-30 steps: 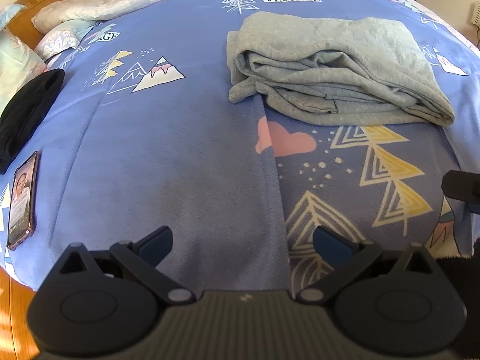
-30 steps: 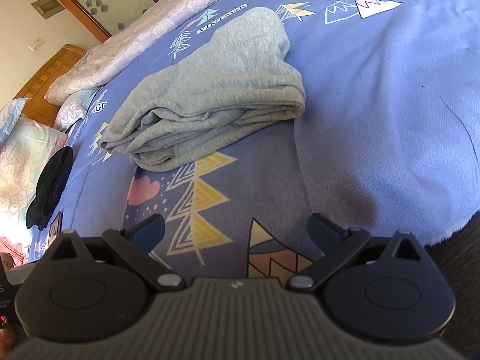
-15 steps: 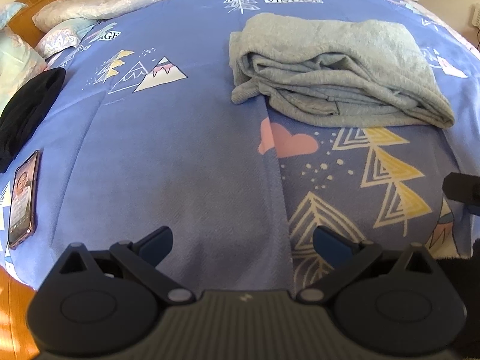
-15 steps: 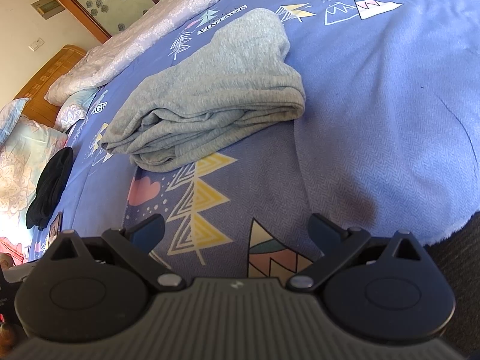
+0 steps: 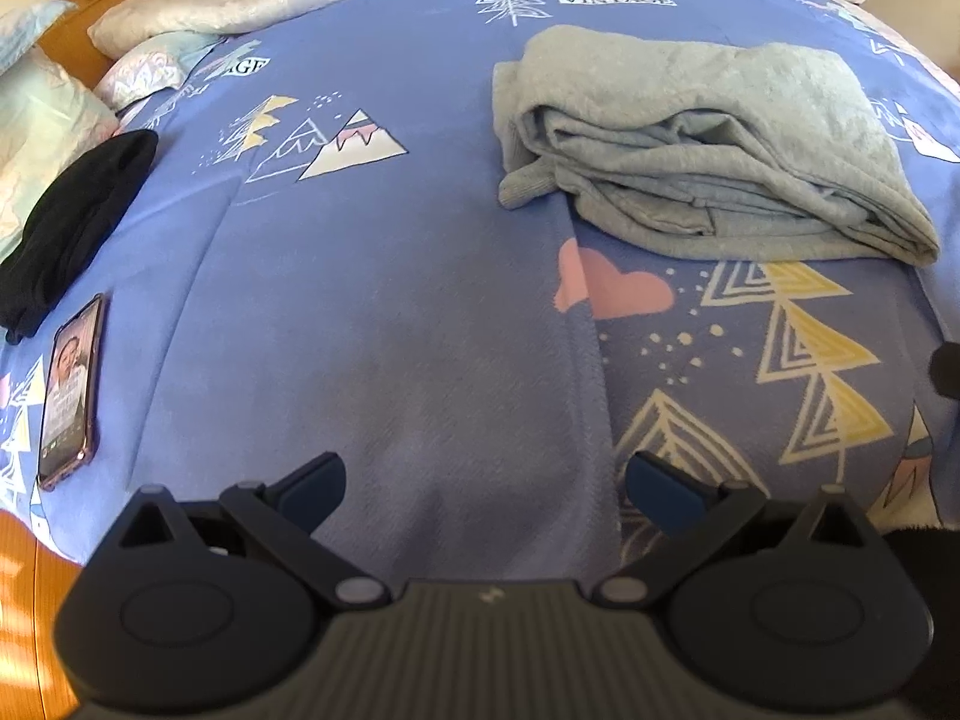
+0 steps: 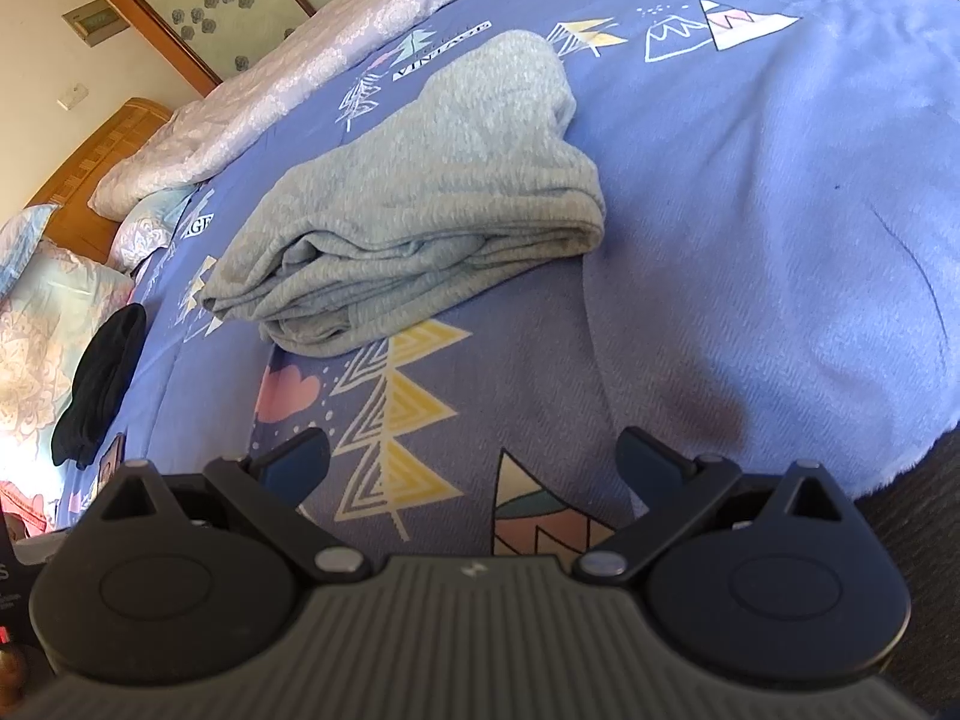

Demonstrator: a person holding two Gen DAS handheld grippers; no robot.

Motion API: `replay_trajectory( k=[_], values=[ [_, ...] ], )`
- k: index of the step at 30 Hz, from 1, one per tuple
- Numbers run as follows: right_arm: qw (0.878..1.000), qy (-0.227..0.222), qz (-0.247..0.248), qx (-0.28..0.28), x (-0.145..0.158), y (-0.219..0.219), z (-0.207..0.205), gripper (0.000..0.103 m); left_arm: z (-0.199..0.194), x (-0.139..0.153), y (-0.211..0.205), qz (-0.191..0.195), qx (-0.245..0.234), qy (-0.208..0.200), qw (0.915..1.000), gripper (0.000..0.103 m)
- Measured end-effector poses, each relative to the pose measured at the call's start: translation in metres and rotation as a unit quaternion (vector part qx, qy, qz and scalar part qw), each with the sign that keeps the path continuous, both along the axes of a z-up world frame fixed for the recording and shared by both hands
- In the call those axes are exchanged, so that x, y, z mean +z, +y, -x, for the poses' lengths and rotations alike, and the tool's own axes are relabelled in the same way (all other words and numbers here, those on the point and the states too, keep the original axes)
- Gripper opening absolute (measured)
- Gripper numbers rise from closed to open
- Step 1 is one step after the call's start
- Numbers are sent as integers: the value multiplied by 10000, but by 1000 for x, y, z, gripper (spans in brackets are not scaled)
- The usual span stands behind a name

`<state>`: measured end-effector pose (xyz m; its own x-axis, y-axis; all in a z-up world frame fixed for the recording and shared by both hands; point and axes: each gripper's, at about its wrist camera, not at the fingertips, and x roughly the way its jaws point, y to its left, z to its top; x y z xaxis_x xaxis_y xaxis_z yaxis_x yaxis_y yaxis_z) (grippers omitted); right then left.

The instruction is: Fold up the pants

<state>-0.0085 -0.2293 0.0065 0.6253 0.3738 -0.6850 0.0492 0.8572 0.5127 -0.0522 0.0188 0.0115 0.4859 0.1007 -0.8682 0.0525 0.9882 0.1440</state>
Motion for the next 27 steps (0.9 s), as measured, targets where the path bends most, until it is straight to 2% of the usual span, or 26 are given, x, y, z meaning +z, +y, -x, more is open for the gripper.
replay_trajectory(
  k=[12,15,21,27],
  values=[
    [9994,-188,-304,-35,17,-13,-3,103,-3,-2,-4,-184,16,225,9996,103],
    [9989,-252,-395,-26,24,-15,-1,103,-7,7,-7,-101,-54,262,9996,103],
    [9980,-484,-293,299,42,-6,11,103,-10,35,-19,-69,-221,13,9997,103],
    [9975,-679,-173,106,51,-9,20,103,-3,45,-34,5,-429,-75,9991,103]
  ],
)
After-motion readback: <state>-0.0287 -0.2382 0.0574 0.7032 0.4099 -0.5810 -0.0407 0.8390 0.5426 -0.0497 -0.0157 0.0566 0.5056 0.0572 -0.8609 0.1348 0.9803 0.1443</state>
